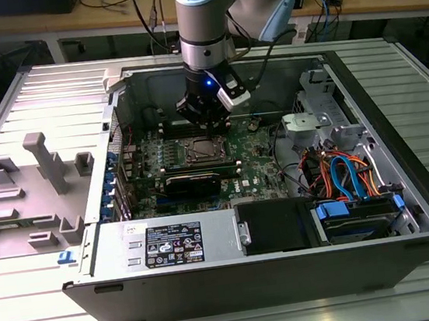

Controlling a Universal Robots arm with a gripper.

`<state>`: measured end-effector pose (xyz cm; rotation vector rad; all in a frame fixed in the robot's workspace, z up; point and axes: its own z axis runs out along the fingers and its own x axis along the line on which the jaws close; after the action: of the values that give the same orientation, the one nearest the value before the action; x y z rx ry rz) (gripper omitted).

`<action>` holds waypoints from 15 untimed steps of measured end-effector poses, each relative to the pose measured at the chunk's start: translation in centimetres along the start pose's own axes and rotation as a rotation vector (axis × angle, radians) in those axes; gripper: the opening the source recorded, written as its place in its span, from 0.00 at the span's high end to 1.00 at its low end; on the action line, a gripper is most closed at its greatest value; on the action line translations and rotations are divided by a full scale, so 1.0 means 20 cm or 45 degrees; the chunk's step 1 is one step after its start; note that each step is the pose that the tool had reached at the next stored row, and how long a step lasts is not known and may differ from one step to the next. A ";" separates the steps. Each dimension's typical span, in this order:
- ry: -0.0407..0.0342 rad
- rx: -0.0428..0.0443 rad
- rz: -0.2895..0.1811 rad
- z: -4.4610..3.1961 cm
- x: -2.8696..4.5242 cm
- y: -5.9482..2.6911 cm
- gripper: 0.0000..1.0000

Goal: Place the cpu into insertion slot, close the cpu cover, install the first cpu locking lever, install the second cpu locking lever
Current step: 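Install the first cpu locking lever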

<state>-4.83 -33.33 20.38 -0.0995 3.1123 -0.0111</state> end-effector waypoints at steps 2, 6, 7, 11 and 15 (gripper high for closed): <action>-0.0005 -0.001 0.000 0.004 0.000 0.001 0.89; 0.0001 0.000 0.000 0.007 0.000 0.000 0.89; -0.0001 0.000 0.000 0.008 0.000 0.000 0.89; -0.0002 -0.001 0.000 0.007 0.000 0.000 0.89; -0.0003 -0.001 0.000 -0.004 -0.001 0.000 0.89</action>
<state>-4.82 -33.33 20.46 -0.0996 3.1121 -0.0101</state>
